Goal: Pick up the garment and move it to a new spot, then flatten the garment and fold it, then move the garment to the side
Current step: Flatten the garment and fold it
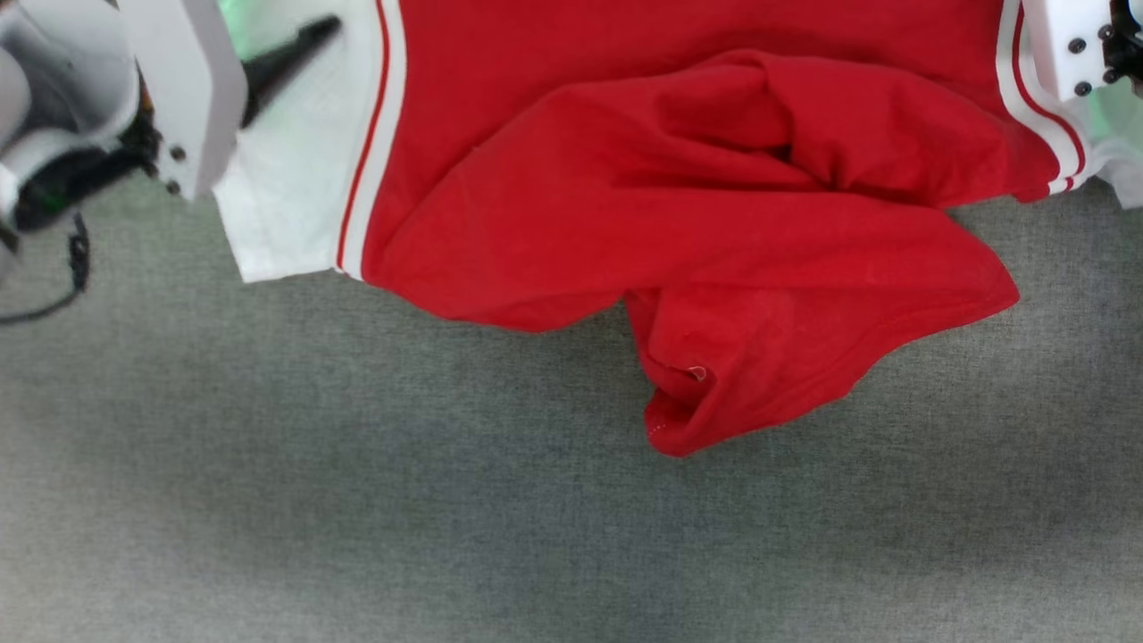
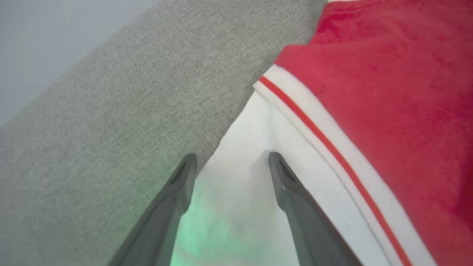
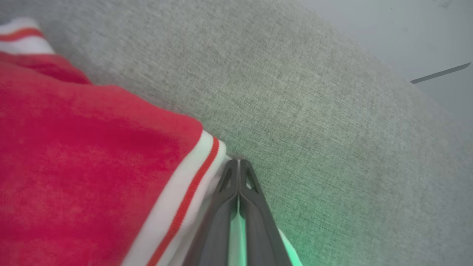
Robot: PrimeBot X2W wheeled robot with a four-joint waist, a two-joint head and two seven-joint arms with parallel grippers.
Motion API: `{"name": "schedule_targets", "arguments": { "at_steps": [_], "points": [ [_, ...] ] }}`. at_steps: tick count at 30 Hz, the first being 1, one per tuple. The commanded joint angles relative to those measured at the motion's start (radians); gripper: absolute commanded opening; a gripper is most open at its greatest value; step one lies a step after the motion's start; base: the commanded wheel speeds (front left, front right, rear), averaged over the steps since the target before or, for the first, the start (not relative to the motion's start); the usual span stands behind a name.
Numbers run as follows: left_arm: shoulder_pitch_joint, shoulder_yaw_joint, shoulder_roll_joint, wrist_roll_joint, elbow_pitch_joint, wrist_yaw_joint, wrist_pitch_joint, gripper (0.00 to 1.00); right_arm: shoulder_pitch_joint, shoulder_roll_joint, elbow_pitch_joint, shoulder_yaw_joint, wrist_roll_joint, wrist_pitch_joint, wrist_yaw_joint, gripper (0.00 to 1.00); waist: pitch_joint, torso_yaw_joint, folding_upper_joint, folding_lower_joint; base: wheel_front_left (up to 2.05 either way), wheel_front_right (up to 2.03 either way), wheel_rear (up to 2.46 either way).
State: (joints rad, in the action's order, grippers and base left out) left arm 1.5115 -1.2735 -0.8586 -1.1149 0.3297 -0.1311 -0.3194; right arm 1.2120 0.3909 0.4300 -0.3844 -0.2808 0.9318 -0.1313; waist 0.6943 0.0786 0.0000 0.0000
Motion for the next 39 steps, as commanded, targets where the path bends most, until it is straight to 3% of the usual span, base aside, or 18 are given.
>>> {"name": "schedule_targets", "arguments": {
  "at_steps": [1,9,15,16,18,19,25,34,37,39],
  "points": [
    [0.024,-0.003,0.002,0.010,0.009,0.001,-0.015,1.00,-0.070,0.000,0.067,-0.027,0.005,0.016,0.001,0.00,0.010,-0.009,0.0000,0.0000,0.00,0.00,0.00],
    [-0.020,-0.018,0.008,-0.044,0.002,0.000,-0.179,1.00,-0.054,-0.018,0.080,-0.047,0.005,0.009,0.001,0.00,0.015,-0.018,0.0000,0.0000,0.00,0.00,0.00],
    [-0.044,-0.022,-0.008,-0.046,-0.007,0.000,-0.234,1.00,-0.040,-0.030,0.085,-0.060,-0.001,-0.003,0.000,0.00,0.014,-0.023,0.0000,0.0000,0.00,0.00,0.00],
    [-0.049,-0.023,-0.010,-0.045,-0.007,0.000,-0.239,0.88,-0.036,-0.031,0.085,-0.062,-0.002,-0.005,0.000,0.00,0.014,-0.024,0.0000,0.0000,0.00,0.00,0.00],
    [-0.054,-0.023,-0.012,-0.038,-0.007,0.000,-0.244,0.15,-0.030,-0.035,0.085,-0.063,-0.006,-0.013,0.000,0.00,0.014,-0.026,0.0000,0.0000,0.00,0.00,0.00],
    [-0.055,-0.024,-0.012,-0.036,-0.006,0.001,-0.245,0.00,-0.027,-0.037,0.083,-0.060,-0.009,-0.022,0.000,0.00,0.014,-0.027,0.0000,0.0000,0.00,0.00,0.00],
    [-0.031,-0.017,0.006,-0.067,0.047,0.002,-0.150,0.00,-0.001,-0.050,0.067,-0.019,-0.004,-0.117,0.000,0.00,-0.006,-0.030,0.0000,0.0000,0.00,0.00,0.00],
    [0.017,-0.001,0.058,-0.147,0.194,0.001,0.142,0.00,0.045,-0.060,0.071,0.126,0.045,-0.368,0.001,0.00,-0.097,-0.028,0.0000,0.0000,0.00,0.00,0.00],
    [0.038,0.020,0.076,-0.205,0.240,0.001,0.208,0.00,0.068,-0.079,0.087,0.211,0.079,-0.438,0.001,0.00,-0.109,-0.028,0.0000,0.0000,0.00,0.00,0.00],
    [0.074,0.063,0.100,-0.247,0.300,0.002,0.294,0.00,0.099,-0.132,0.111,0.341,0.141,-0.521,0.001,0.00,-0.106,-0.029,0.0000,0.0000,0.00,0.00,0.00]
  ]
}}
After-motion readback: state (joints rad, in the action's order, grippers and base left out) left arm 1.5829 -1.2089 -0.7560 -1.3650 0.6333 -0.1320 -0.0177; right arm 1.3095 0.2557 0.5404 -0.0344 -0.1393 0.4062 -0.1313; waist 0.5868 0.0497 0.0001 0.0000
